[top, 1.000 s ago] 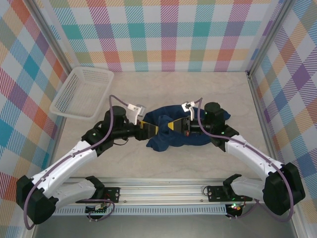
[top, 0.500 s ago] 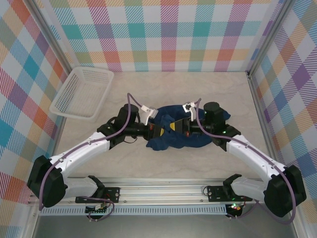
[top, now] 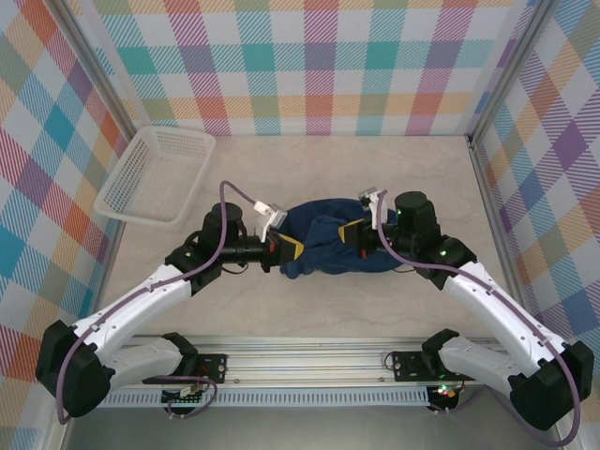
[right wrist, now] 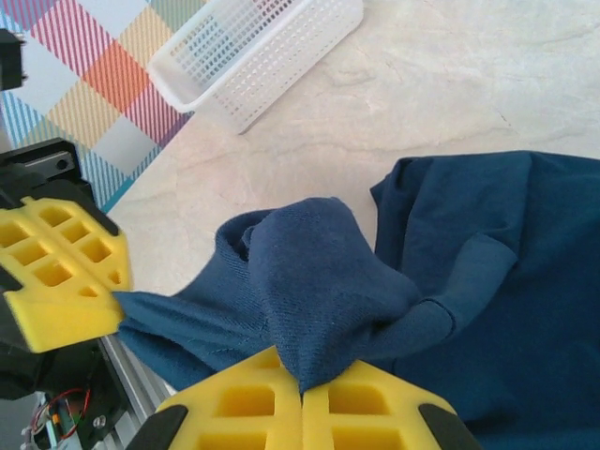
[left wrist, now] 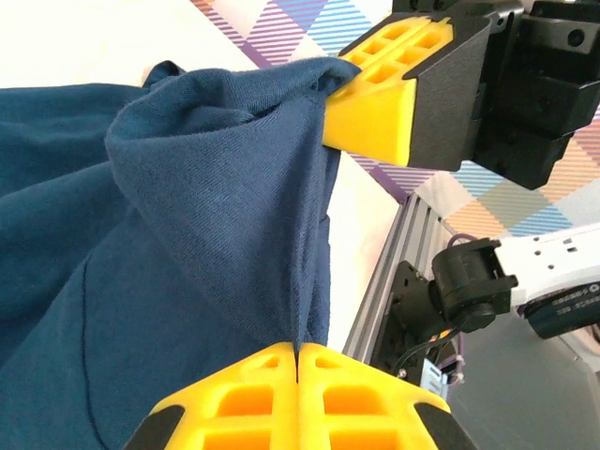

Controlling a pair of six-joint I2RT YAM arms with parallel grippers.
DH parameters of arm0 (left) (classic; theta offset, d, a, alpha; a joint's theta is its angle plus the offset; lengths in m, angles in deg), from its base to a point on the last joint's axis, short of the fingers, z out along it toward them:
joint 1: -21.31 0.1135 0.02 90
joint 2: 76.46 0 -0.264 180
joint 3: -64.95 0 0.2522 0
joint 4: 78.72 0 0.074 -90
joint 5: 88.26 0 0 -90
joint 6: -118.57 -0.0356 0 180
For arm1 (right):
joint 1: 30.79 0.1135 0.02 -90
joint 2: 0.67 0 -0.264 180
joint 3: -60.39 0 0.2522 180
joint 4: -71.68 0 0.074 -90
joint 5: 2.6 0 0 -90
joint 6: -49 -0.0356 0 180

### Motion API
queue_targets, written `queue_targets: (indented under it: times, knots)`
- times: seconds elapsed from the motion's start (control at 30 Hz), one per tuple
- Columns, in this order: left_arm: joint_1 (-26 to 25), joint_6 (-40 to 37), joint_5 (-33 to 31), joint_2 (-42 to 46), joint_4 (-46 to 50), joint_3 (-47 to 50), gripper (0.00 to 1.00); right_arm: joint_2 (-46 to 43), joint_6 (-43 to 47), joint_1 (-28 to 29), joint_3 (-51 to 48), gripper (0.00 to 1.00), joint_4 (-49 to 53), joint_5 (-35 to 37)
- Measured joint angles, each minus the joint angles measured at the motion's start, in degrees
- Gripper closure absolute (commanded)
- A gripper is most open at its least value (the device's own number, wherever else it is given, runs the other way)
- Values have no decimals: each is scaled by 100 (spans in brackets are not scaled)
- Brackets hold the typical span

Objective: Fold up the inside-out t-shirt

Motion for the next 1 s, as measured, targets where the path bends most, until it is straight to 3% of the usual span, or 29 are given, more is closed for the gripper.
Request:
queue_targets:
  times: [0.27, 0.33, 0.4, 0.5, 1.0]
  knots:
    - [-289, -417, -181, -535, 190, -11, 100, 7, -232, -92, -127, 100, -525, -1091]
    - [-321, -435, -306, -614, 186, -31, 90, 35, -428, -109, -214, 100, -748, -1346]
    - [-326, -450, -461, -656, 192, -68, 72, 94, -590, -111, -280, 100, -931, -1504]
    - [-328, -411, -649, -662, 286, -101, 59, 170, -752, -129, -352, 100, -1143, -1580]
    - [-540, -439, -968, -468, 461, -533, 37, 295, -964, -144, -448, 100, -1346, -1537]
